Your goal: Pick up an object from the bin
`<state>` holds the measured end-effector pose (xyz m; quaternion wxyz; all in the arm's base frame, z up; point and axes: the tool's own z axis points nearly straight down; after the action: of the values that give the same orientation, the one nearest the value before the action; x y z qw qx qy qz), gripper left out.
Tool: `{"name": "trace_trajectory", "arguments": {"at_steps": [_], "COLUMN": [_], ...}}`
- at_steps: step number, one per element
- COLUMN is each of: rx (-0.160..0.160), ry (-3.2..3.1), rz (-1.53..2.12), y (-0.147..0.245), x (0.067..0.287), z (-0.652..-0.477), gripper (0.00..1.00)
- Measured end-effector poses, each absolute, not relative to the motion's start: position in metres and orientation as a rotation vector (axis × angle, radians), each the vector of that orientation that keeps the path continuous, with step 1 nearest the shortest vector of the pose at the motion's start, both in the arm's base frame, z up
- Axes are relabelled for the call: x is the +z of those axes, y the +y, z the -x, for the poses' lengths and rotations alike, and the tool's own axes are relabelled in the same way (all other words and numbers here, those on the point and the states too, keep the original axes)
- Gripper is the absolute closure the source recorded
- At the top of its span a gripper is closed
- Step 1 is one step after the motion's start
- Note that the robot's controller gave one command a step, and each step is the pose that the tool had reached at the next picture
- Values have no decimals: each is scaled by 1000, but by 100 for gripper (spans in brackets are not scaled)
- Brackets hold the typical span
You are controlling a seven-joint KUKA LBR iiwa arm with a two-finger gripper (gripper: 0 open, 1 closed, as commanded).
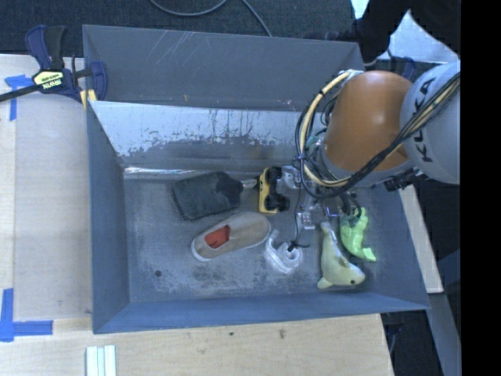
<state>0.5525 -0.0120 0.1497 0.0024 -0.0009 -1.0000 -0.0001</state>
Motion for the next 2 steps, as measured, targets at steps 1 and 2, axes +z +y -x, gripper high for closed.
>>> {"name": "trace_trajectory", "arguments": {"at_steps": [1, 2], "rx": [0, 0], "ry": [-3145, -3157], "rz": [2, 27], "y": [-12, -2], "x": [154, 138], "z": [-554, -552], "gripper": [0, 0]}}
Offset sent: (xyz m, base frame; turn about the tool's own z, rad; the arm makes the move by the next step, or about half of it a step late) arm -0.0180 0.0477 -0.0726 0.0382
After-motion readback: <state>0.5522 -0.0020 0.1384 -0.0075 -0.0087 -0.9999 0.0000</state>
